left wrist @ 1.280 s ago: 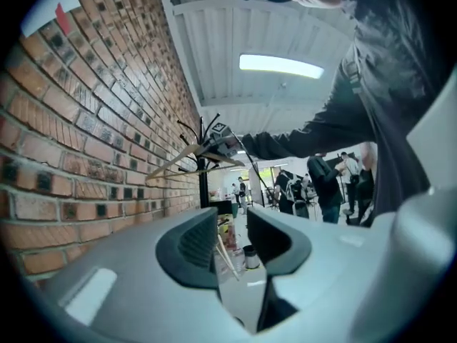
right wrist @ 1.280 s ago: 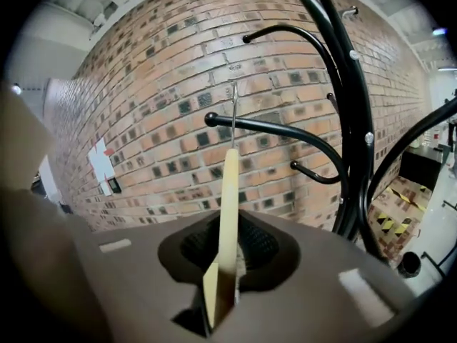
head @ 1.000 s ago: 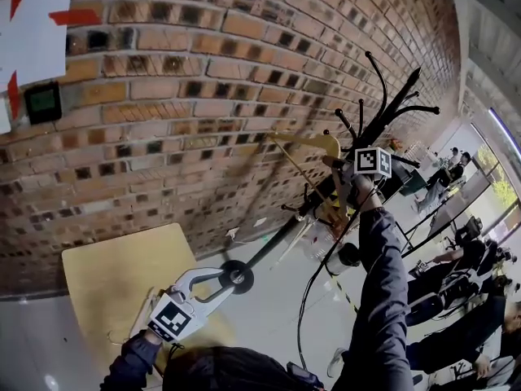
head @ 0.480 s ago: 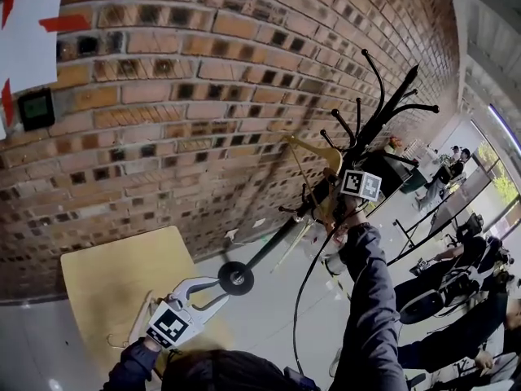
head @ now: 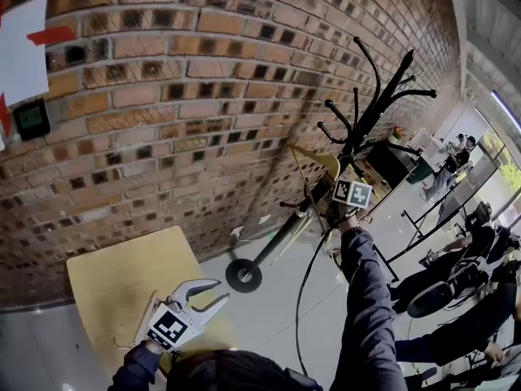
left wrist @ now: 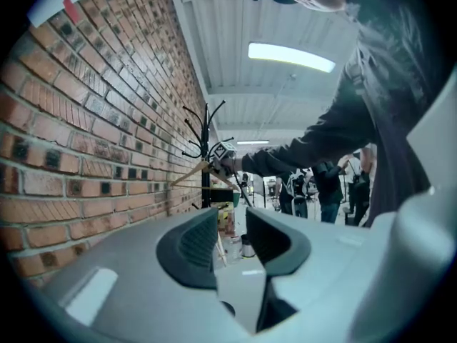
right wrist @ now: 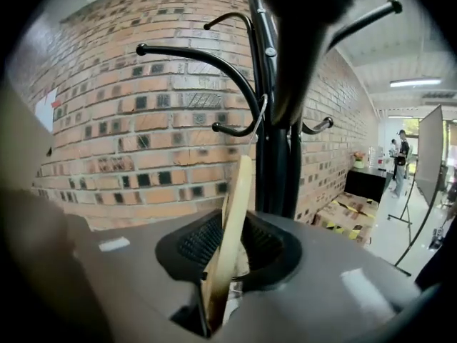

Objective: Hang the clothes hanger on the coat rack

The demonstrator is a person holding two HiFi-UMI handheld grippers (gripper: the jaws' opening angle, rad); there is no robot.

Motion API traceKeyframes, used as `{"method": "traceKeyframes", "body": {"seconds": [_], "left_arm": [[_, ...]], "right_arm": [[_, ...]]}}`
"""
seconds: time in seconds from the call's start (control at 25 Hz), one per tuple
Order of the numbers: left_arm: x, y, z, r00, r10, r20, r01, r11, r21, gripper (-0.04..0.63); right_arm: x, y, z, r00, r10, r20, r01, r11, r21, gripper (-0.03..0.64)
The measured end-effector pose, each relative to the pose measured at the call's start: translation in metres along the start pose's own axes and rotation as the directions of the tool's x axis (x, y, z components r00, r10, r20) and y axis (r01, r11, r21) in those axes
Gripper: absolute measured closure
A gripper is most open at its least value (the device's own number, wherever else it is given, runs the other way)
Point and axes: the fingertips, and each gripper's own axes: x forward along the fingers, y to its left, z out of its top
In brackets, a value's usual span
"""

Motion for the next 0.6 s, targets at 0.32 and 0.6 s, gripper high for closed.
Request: {"method": "traceKeyframes", "body": {"seconds": [0.32, 0.6], "left_arm": [[0.007, -0.009, -0.008, 0.999, -0.030, -0.036, 0.030, 1.000, -0.009, 0.466], [0.016, -0.016, -0.010, 0.998, -0.047, -0.052, 0.047, 0.999, -0.002, 0.466]], "right_arm": [[-0.003, -0.011, -0.022, 1.000, -0.017, -0.012, 0.015, 0.993, -0.121, 0.495], [-0.040, -0.010, -0.018, 0.990, -0.080, 0.114, 0.110, 0.952, -0.286, 0.442]]}}
